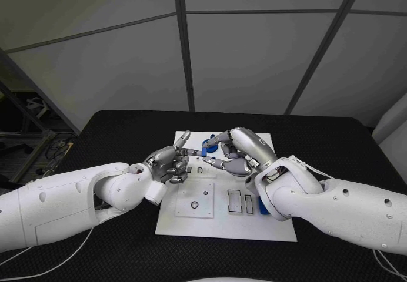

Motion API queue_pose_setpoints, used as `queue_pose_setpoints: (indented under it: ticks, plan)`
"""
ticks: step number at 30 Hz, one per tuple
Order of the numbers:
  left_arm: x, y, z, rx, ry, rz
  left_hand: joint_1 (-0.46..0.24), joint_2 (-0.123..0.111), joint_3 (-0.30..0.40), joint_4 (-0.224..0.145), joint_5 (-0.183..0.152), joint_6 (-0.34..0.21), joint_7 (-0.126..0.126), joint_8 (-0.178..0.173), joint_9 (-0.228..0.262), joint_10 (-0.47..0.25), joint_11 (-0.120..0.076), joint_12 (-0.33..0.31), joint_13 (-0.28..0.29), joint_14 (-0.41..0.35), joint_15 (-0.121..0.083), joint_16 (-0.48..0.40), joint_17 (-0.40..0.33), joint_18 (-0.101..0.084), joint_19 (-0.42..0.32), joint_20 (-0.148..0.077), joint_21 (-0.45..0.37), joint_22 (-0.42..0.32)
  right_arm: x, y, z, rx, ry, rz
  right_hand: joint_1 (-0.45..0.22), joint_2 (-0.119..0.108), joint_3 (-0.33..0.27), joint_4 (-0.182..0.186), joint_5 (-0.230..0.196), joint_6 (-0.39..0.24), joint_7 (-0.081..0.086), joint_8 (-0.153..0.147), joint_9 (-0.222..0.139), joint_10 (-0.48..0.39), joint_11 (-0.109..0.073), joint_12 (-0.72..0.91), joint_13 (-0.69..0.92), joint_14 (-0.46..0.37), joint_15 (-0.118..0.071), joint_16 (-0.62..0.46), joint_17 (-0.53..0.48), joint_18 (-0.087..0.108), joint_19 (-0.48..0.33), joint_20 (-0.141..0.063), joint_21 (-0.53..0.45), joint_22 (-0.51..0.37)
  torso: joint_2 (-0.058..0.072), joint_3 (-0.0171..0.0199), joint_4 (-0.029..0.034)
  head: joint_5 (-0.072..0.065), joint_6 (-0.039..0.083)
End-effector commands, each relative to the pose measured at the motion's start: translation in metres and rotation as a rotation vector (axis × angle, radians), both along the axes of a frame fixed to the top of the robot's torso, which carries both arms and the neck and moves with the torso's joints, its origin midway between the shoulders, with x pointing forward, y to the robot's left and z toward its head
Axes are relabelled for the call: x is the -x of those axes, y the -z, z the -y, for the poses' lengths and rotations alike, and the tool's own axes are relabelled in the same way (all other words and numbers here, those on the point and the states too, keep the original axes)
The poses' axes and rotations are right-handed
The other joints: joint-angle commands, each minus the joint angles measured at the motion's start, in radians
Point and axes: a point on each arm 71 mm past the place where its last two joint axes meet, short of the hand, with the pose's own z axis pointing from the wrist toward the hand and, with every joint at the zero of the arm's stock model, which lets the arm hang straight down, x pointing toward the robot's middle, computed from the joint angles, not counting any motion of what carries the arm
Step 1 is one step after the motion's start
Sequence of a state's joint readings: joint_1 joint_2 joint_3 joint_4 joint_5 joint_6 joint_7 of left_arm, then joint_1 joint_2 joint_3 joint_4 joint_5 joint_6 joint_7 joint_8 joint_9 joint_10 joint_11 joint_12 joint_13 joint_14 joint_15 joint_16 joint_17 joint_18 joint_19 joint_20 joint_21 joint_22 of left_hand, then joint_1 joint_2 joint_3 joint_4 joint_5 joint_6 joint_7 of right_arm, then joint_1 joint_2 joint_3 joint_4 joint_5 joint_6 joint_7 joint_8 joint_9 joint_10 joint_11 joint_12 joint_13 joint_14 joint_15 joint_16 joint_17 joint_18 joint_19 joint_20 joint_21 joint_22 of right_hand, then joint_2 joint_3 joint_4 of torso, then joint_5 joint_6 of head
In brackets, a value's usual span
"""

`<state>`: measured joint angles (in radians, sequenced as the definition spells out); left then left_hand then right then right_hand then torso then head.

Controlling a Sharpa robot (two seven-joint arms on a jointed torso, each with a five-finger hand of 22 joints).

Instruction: Assemble the parts on the task board

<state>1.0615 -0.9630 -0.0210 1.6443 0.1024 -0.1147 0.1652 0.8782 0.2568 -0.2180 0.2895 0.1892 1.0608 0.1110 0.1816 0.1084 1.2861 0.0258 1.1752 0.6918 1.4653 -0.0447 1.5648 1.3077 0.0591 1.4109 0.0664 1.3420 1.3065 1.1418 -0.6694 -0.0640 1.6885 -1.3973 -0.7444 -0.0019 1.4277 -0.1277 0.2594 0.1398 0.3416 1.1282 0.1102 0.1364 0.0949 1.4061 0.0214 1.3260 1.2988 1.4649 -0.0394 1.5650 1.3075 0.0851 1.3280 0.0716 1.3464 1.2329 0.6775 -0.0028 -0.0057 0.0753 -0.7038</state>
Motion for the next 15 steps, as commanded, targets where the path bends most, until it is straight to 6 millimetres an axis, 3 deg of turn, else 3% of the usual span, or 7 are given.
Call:
queue_pose_setpoints:
  ticks: [1, 7, 15]
  plan:
    - [-0.005, 0.0, -0.012, -0.043, -0.066, 0.016, 0.014, -0.001, -0.004, -0.003, 0.003, -0.009, 0.0, -0.006, -0.001, -0.004, 0.004, -0.005, -0.003, 0.101, 0.009, 0.001, 0.249, 0.014, -0.006, 0.002, -0.006, -0.003, -0.003, 0.0, 0.001, -0.012, 0.008, -0.004, -0.007, 0.008, 0.005, 0.001, 0.006, 0.017, -0.011, 0.004, 0.024, 0.005, -0.003, -0.004, -0.001, 0.104, -0.005, -0.001, 0.256, -0.006, 0.006, -0.002, 0.005, 0.0, -0.001, -0.0009, 0.0002, 0.001, 0.001]
    - [-0.006, 0.001, -0.022, -0.064, -0.085, 0.018, 0.02, -0.003, -0.004, -0.004, 0.003, -0.011, 0.002, -0.008, -0.001, -0.005, 0.005, -0.005, -0.002, 0.101, 0.011, 0.001, 0.249, 0.014, -0.007, 0.004, -0.007, -0.003, -0.006, 0.002, 0.0, -0.006, 0.011, -0.018, -0.007, 0.008, 0.005, 0.001, 0.006, 0.017, -0.011, 0.004, 0.024, 0.005, -0.003, -0.004, -0.001, 0.104, -0.005, -0.001, 0.256, -0.006, 0.006, -0.002, 0.005, 0.0, 0.001, -0.0011, 0.0013, 0.004, 0.001]
    - [-0.002, -0.001, -0.008, -0.052, -0.019, 0.014, 0.02, -0.004, -0.004, -0.003, 0.003, -0.012, 0.002, -0.009, -0.001, -0.003, 0.006, -0.002, 0.004, 0.102, 0.011, 0.001, 0.249, 0.014, -0.005, 0.004, -0.004, 0.0, -0.01, 0.004, -0.009, -0.002, 0.002, -0.024, -0.007, 0.008, 0.006, 0.0, 0.007, 0.017, -0.011, 0.004, 0.024, 0.006, -0.003, -0.003, 0.0, 0.104, -0.005, -0.001, 0.256, -0.006, 0.006, -0.002, 0.005, 0.0, 0.0, -0.0018, 0.0007, 0.01, -0.002]
